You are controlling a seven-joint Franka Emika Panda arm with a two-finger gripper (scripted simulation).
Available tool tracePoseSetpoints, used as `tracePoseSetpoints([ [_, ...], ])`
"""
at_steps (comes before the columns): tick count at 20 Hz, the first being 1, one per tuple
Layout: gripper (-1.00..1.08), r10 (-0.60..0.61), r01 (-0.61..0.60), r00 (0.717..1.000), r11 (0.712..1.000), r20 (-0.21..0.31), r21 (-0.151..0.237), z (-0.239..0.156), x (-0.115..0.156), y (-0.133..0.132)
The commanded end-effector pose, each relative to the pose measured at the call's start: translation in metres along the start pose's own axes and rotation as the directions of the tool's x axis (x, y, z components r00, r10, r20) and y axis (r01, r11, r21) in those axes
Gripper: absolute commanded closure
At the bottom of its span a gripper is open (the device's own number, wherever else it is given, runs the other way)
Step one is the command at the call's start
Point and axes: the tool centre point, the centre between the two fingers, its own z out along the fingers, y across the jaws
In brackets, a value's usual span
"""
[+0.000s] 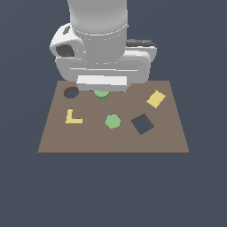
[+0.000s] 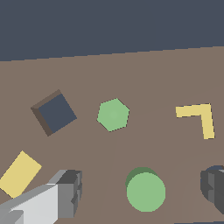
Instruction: Insert a designated object into the corresponding slot on a board.
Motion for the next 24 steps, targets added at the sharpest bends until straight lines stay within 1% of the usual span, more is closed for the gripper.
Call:
tracePoseSetpoints([
  [1, -0.92, -0.008, 0.008, 1.0, 1.0, 0.004, -0.002, 0.011, -0.01, 0.003],
  [8, -0.92, -0.042, 0.042, 0.999, 0.999, 0.017, -0.009, 0.055, -0.047, 0.017],
  [13, -0.92, -0.06, 0.06, 0.998, 0.998, 0.024, -0.013, 0.08, -0.067, 0.026],
  [18, -0.92, -0.07, 0.07, 0.997, 0.997, 0.028, -0.016, 0.093, -0.077, 0.031],
  [24, -0.92, -0.07, 0.07, 0.997, 0.997, 0.03, -0.016, 0.096, -0.078, 0.032],
])
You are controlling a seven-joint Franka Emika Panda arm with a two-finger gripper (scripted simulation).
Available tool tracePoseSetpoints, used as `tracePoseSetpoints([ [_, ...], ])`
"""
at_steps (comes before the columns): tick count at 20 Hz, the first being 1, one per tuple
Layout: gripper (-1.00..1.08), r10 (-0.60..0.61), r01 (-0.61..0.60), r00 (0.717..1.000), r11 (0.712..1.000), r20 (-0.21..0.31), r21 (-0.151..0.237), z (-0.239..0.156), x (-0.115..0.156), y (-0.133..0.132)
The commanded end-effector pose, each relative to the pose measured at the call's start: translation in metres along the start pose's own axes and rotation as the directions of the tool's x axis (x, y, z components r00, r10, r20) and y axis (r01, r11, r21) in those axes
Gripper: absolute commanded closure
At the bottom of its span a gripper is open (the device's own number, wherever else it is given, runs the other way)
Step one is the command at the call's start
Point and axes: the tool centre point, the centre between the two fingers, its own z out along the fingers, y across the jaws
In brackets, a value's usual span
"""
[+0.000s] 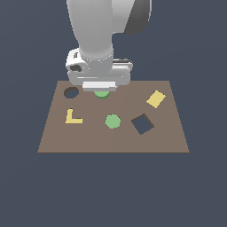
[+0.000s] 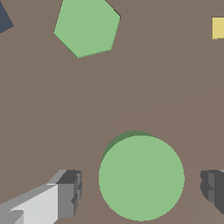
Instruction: Insert a designated object into the corresponding slot on a board.
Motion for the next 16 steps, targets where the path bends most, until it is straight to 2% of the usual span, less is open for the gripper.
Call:
tracePoseSetpoints([
  [1, -0.92, 0.0, 0.0, 1.0, 1.0, 0.0, 0.0, 0.002, 0.0, 0.0],
  [10, -0.92, -0.001, 0.001, 1.0, 1.0, -0.001, -0.001, 0.021, 0.0, 0.001],
  [11, 1.08, -0.001, 0.001, 1.0, 1.0, -0.001, -0.001, 0.021, 0.0, 0.001],
  [16, 1.08, -0.001, 0.001, 1.0, 1.0, -0.001, -0.001, 0.021, 0.0, 0.001],
])
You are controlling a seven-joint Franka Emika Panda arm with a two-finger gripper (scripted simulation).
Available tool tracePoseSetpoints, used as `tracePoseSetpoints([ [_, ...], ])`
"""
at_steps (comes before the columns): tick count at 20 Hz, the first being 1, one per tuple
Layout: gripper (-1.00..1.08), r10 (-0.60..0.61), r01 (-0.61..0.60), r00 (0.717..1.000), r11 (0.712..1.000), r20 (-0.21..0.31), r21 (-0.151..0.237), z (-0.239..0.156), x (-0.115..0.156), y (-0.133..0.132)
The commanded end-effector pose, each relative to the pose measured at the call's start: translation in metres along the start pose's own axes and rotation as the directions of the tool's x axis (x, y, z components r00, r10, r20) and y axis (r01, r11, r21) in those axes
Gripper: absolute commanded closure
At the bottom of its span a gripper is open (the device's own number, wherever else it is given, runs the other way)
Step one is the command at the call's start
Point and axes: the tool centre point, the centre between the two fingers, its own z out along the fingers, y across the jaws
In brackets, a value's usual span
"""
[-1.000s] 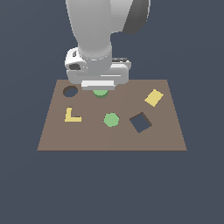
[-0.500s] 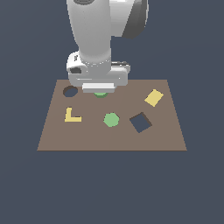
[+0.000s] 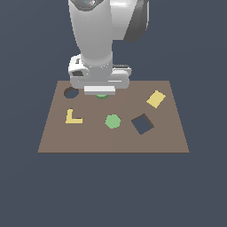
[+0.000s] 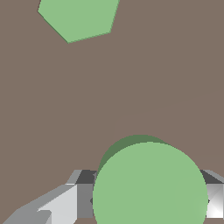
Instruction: Insert a designated object into the corresponding slot on a board.
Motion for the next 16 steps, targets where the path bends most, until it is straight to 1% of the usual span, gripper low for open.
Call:
tracePoseSetpoints([
  [1, 1.08, 0.0, 0.0, 1.0, 1.0, 0.0, 0.0, 0.0009, 0.0002, -0.0001],
  [9, 1.08, -0.006, 0.006, 1.0, 1.0, 0.0, 0.0, -0.0001, -0.0005, 0.0004],
  [16, 1.08, -0.066, 0.066, 0.998, 0.998, 0.0, 0.0, -0.0005, -0.0046, 0.0045],
])
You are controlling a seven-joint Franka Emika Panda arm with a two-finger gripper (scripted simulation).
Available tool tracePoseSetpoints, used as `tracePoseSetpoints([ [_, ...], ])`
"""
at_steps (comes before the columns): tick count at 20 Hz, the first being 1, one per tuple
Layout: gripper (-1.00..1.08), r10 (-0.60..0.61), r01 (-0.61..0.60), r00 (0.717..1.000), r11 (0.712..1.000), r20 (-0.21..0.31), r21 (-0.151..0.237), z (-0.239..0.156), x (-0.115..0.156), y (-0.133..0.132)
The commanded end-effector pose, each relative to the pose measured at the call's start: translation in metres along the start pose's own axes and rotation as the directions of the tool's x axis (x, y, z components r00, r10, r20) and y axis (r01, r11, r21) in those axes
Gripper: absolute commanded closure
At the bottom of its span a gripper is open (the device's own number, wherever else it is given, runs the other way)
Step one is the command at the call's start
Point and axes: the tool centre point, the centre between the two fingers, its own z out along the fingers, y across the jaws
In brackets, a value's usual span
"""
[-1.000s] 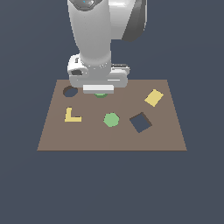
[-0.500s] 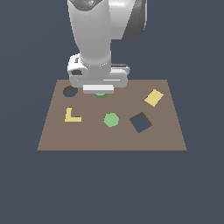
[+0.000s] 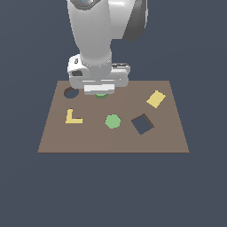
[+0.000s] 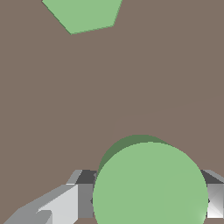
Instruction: Insert a designated object into the corresponding slot on a board.
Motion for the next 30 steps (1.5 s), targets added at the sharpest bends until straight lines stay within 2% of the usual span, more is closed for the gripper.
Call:
tracePoseSetpoints([
  [1, 1.08, -0.03, 0.03, 1.0, 1.0, 0.0, 0.0, 0.0, -0.002, 0.002],
  [9, 1.08, -0.186, 0.186, 0.983, 0.983, -0.001, 0.0, -0.002, -0.012, 0.014],
  [13, 1.08, -0.291, 0.291, 0.957, 0.957, -0.001, 0.0, -0.002, -0.018, 0.023],
  [16, 1.08, -0.379, 0.379, 0.925, 0.925, -0.001, -0.001, -0.003, -0.022, 0.031],
  [19, 1.08, -0.472, 0.472, 0.882, 0.882, 0.0, -0.001, -0.004, -0.025, 0.04],
  [23, 1.08, -0.589, 0.589, 0.808, 0.808, 0.0, -0.001, -0.005, -0.029, 0.054],
  [30, 1.08, -0.766, 0.766, 0.643, 0.643, 0.0, -0.001, -0.006, -0.029, 0.078],
])
